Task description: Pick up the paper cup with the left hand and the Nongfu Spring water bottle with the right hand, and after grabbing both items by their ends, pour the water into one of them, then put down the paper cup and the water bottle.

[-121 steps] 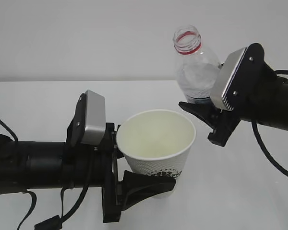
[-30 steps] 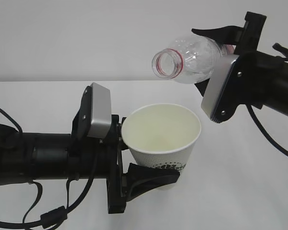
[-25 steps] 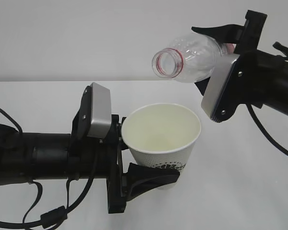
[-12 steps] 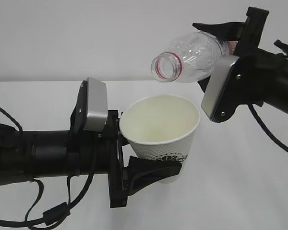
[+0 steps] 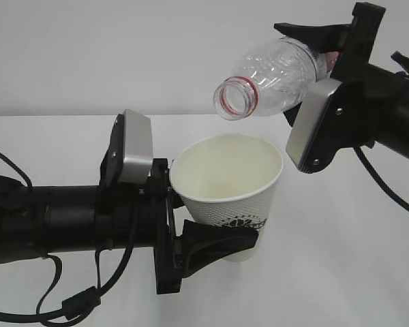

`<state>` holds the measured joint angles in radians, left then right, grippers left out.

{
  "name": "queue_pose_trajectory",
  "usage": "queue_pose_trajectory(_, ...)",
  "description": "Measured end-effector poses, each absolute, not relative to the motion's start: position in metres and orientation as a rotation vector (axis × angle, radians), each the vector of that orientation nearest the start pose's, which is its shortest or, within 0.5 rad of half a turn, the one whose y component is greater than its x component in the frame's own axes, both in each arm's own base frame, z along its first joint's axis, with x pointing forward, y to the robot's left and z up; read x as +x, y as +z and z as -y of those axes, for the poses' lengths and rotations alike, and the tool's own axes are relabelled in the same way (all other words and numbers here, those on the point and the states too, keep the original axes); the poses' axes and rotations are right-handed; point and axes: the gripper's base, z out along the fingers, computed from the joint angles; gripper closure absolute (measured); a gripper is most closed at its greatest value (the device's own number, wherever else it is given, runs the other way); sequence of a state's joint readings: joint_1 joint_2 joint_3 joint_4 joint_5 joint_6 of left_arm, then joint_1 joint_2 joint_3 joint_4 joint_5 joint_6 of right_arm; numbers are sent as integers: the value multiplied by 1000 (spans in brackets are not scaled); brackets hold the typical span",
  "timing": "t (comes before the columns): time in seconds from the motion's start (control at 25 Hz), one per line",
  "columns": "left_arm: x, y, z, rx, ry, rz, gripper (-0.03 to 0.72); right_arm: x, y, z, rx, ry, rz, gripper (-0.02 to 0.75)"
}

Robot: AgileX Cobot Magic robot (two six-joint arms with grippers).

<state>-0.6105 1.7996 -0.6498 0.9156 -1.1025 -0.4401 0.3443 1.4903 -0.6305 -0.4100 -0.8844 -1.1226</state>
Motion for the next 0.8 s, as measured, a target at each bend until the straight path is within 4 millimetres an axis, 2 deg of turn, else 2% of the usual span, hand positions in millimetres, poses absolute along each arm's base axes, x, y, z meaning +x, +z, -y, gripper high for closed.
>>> queue_pose_trajectory(0.8,215,166,228,1165,-1024,-1442,156,271,259,-126,-1308,-695,-713,225)
